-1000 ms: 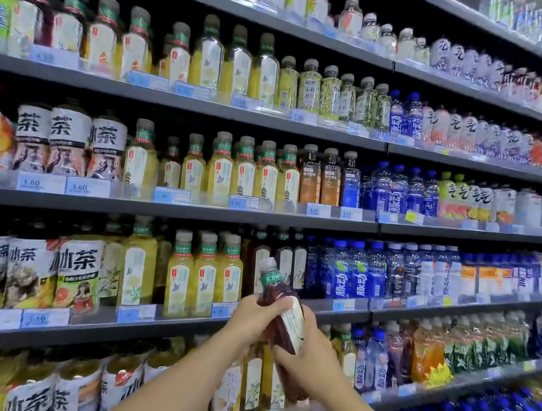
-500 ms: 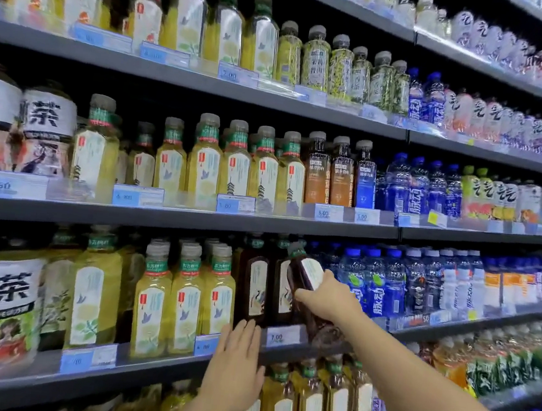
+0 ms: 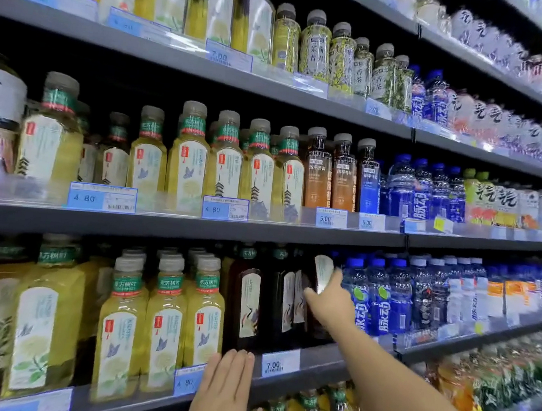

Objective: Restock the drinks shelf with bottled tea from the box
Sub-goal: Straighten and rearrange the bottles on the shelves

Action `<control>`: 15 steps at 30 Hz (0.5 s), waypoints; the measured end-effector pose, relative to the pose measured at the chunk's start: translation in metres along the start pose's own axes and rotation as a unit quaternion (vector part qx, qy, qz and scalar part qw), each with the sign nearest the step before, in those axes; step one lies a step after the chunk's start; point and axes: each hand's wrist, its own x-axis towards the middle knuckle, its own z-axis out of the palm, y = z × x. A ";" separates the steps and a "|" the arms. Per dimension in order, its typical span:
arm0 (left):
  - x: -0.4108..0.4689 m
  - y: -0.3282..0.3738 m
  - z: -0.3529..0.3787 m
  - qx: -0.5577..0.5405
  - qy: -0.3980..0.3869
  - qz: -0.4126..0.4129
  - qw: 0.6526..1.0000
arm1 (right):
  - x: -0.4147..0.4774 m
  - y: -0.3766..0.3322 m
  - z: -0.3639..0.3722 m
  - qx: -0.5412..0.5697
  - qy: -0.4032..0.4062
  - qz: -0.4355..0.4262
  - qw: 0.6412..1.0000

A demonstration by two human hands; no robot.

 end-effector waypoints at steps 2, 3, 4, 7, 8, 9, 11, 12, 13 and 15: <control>0.000 0.001 0.001 0.009 0.018 0.002 1.000 | 0.008 0.002 -0.001 -0.017 0.000 -0.014 1.000; 0.000 0.002 0.001 0.014 0.014 0.000 1.000 | 0.010 0.002 0.002 -0.020 -0.007 -0.018 1.000; 0.000 0.003 0.001 0.013 0.011 -0.004 1.000 | 0.010 0.002 0.006 -0.009 -0.015 -0.019 1.000; -0.002 0.005 0.003 0.022 0.022 -0.001 1.000 | 0.005 0.009 0.024 0.058 -0.031 -0.001 0.998; -0.002 0.004 0.003 0.026 0.024 0.003 0.999 | 0.003 0.012 0.028 0.081 -0.039 0.004 0.996; -0.001 0.003 0.004 0.029 0.025 0.005 0.999 | 0.002 0.015 0.032 0.102 -0.048 0.006 0.994; 0.000 0.001 0.005 0.032 0.019 0.001 0.999 | 0.000 0.020 0.037 0.133 -0.060 0.004 0.989; 0.001 0.001 0.006 0.038 0.027 0.002 0.999 | 0.001 0.021 0.038 0.135 -0.067 0.002 0.989; 0.001 0.001 0.006 0.045 0.037 0.003 0.998 | 0.002 0.020 0.038 0.127 -0.076 0.001 0.989; 0.001 0.002 0.005 0.046 0.048 -0.001 0.998 | 0.005 0.015 0.037 0.094 -0.098 0.013 0.991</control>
